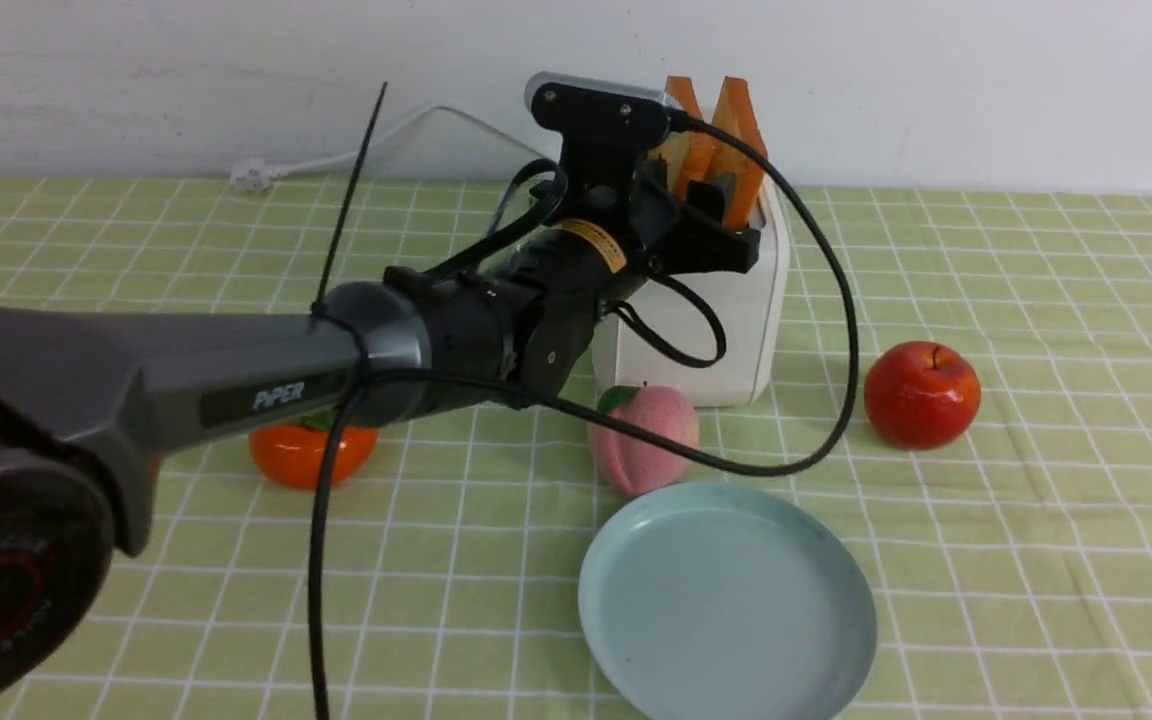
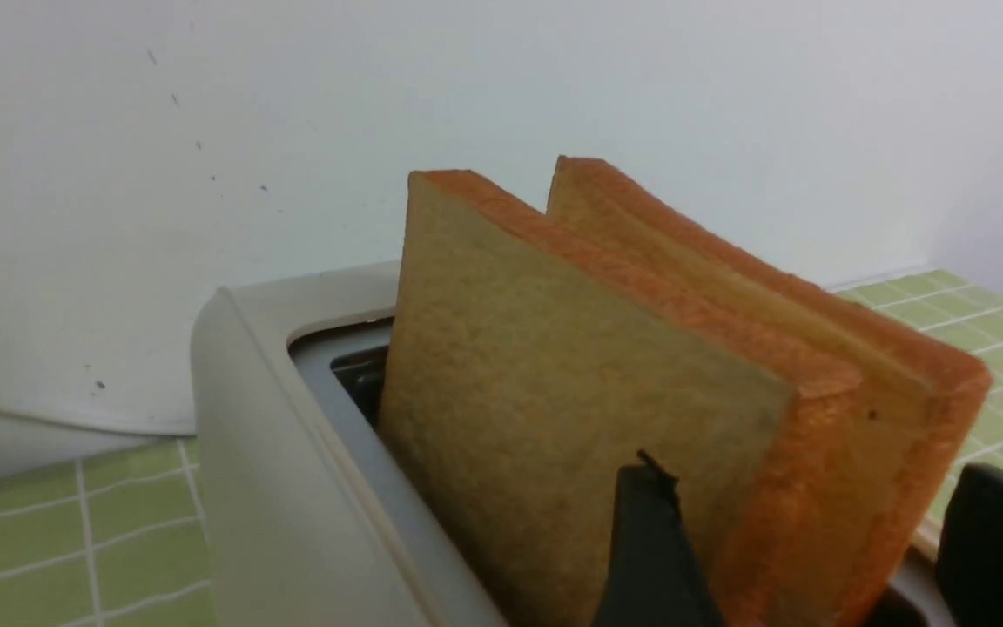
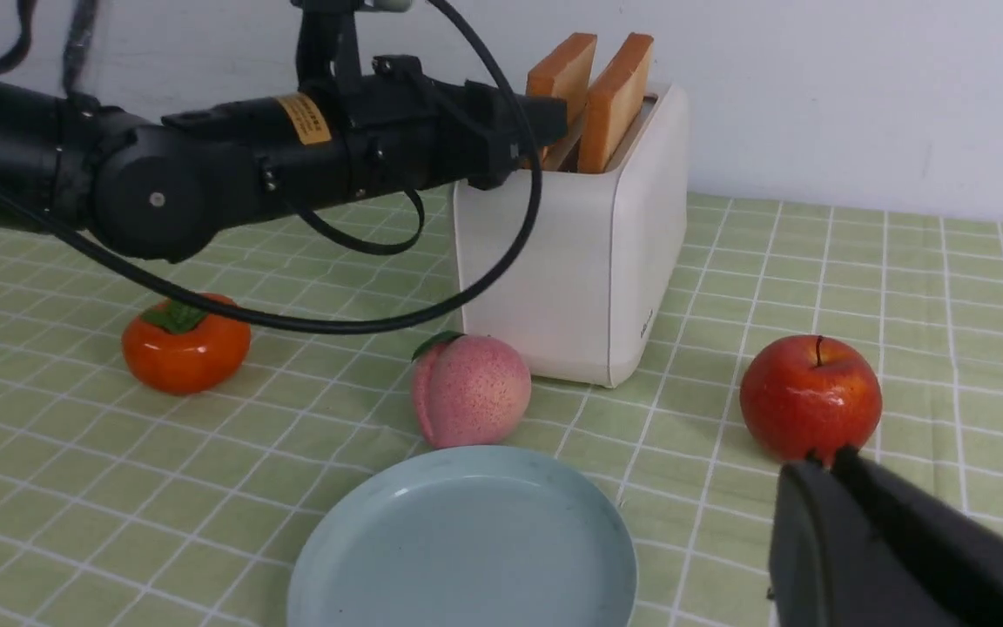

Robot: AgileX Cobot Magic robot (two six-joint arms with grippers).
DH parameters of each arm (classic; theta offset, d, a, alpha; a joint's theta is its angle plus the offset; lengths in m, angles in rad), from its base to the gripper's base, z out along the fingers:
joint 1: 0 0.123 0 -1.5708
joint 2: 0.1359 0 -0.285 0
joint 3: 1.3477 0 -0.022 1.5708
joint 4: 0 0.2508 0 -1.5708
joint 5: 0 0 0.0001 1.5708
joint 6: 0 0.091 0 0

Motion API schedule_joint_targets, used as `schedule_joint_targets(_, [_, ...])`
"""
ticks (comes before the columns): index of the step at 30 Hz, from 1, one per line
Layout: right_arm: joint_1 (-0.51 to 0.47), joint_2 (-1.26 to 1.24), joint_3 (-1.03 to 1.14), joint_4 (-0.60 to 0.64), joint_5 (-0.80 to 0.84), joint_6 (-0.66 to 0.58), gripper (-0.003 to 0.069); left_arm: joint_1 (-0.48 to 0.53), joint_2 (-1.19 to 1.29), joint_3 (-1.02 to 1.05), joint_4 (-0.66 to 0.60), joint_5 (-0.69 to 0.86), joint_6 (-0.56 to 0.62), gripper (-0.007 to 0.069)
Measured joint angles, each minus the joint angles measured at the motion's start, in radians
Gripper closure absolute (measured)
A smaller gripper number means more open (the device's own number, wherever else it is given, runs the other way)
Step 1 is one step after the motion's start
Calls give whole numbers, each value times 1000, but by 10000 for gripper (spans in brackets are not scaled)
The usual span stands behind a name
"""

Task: Take toasted bread from bread machine on green coffee tablecloth place on plate.
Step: 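Reach for a toast slice standing in the toaster with the left gripper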

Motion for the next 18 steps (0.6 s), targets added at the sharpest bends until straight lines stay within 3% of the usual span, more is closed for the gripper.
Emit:
schedule_joint_targets(10, [0, 0, 0, 0, 0, -1, 643, 5, 103, -170, -234, 33, 254, 230])
schedule_joint_targets(15, [0, 0, 0, 10, 0, -1, 638, 22, 118, -187, -338, 35, 294, 291])
schedule_joint_targets(18, [0, 0, 0, 33, 0, -1, 636, 28, 118, -192, -374, 35, 298, 371])
